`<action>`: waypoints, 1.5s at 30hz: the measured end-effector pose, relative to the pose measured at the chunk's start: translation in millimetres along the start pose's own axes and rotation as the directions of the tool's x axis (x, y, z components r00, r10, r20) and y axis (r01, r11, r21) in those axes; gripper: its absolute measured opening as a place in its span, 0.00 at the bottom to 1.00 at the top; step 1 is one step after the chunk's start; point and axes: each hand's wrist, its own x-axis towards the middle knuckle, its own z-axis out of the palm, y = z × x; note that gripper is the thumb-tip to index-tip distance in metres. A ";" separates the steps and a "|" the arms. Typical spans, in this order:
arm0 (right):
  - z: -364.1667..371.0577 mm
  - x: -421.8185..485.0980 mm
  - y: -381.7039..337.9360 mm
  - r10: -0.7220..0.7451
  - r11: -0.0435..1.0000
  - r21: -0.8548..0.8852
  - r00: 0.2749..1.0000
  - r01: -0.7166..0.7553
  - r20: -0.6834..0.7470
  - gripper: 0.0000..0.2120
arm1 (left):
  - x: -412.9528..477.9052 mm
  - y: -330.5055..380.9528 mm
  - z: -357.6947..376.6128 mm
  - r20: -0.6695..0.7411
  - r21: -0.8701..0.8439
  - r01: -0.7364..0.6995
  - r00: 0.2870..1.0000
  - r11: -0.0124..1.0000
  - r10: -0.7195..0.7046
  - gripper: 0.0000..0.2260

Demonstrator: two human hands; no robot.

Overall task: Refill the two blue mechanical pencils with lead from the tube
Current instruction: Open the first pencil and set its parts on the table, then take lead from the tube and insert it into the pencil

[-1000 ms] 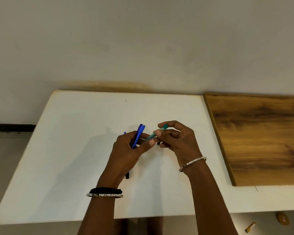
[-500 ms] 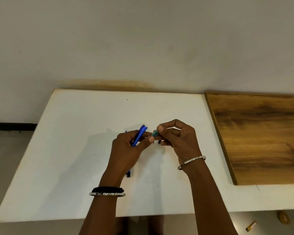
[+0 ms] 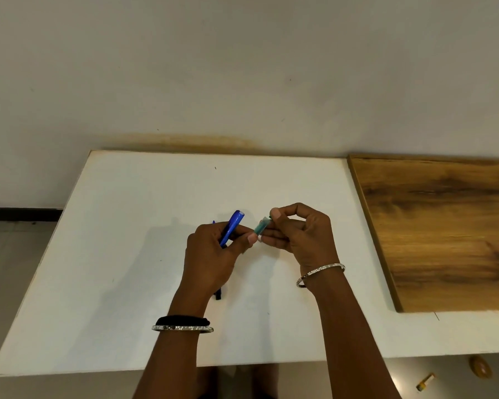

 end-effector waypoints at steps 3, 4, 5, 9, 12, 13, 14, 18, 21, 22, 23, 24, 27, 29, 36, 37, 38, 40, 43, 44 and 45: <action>-10.2 5.2 4.2 -0.065 0.995 -0.088 0.976 0.047 -0.207 0.06 | 0.8 -3.3 -1.4 -0.026 0.002 0.011 1.000 1.000 -0.011 0.04; -16.1 7.1 6.4 -0.098 0.983 -0.176 0.958 0.051 -0.269 0.05 | 1.4 -4.5 -1.7 -0.036 -0.002 0.017 0.999 1.000 -0.017 0.05; -22.2 8.9 9.1 -0.130 0.957 -0.288 0.941 0.036 -0.312 0.04 | 1.8 -5.4 -1.7 -0.042 -0.008 0.023 0.999 1.000 -0.024 0.06; -31.7 10.8 19.1 -0.135 0.785 -0.614 0.947 -0.078 -0.293 0.03 | 2.4 -5.7 1.1 -0.036 -0.032 0.024 0.999 0.999 -0.026 0.06; -29.0 12.2 21.5 -0.157 0.677 -0.731 0.955 -0.082 -0.252 0.06 | 2.2 -5.0 2.4 -0.038 -0.040 0.025 0.999 0.999 -0.027 0.05; -28.4 11.9 21.5 -0.165 0.645 -0.759 0.955 -0.085 -0.248 0.06 | 2.1 -5.0 2.4 -0.039 -0.045 0.029 0.999 0.999 -0.030 0.05; -28.1 11.5 21.7 -0.174 0.612 -0.786 0.954 -0.089 -0.244 0.07 | 2.3 -4.8 2.3 -0.040 -0.049 0.031 0.999 0.998 -0.033 0.05; -27.8 9.3 19.3 -0.203 0.551 -0.827 0.944 -0.110 -0.260 0.08 | 2.2 -4.3 2.2 -0.038 -0.046 0.025 0.999 0.999 -0.027 0.05; -23.9 9.0 11.1 -0.306 0.661 -0.751 0.917 0.011 -0.256 0.07 | 2.2 -5.5 2.9 -0.042 -0.040 0.024 0.999 0.999 -0.026 0.06; -20.4 8.8 7.8 -0.284 0.755 -0.653 0.928 0.060 -0.243 0.06 | 2.8 -6.6 3.0 -0.048 -0.027 0.022 0.999 0.999 -0.023 0.08; -16.2 7.6 5.1 -0.218 0.849 -0.522 0.954 0.082 -0.206 0.06 | 3.3 -7.6 3.2 -0.053 0.002 0.017 0.998 1.000 -0.017 0.10; -12.3 6.5 3.7 -0.139 0.915 -0.396 0.980 0.071 -0.146 0.06 | 4.0 -8.3 3.8 -0.057 0.041 0.012 0.998 0.999 -0.010 0.11; -5.1 5.3 6.0 -0.027 0.965 -0.262 1.000 0.029 0.011 0.07 | 5.8 -10.8 4.1 -0.076 0.139 -0.008 0.997 0.990 0.019 0.15; -5.3 6.1 8.4 -0.016 0.971 -0.238 0.999 0.027 0.045 0.07 | 6.1 -11.6 4.0 -0.092 0.185 -0.032 0.995 0.982 0.050 0.16; -7.7 1.4 12.2 0.144 0.987 0.047 0.980 -0.151 0.135 0.06 | 3.6 0.3 1.9 -0.210 0.076 -0.137 0.966 0.988 0.150 0.12; -6.5 0.9 12.1 0.168 0.979 0.089 0.975 -0.182 0.144 0.07 | 3.2 1.8 1.0 -0.234 0.038 -0.145 0.961 0.989 0.150 0.13; -5.3 0.5 11.7 0.181 0.972 0.121 0.971 -0.201 0.153 0.07 | 2.8 3.0 0.0 -0.254 0.018 -0.149 0.956 0.989 0.149 0.13; -3.5 0.4 11.3 0.188 0.964 0.156 0.968 -0.214 0.169 0.08 | 2.5 4.3 -1.4 -0.292 0.016 -0.146 0.946 0.989 0.144 0.14; -2.8 0.3 10.1 0.191 0.956 0.189 0.965 -0.225 0.181 0.08 | 3.4 3.6 -2.2 -0.320 0.049 -0.131 0.937 0.990 0.140 0.16; -2.7 0.5 9.8 0.191 0.954 0.199 0.965 -0.226 0.181 0.07 | 3.5 3.3 -2.3 -0.318 0.052 -0.127 0.938 0.991 0.137 0.16; -2.9 0.5 9.5 0.188 0.953 0.206 0.966 -0.224 0.179 0.07 | 3.5 2.7 -2.6 -0.314 0.055 -0.124 0.940 0.991 0.135 0.17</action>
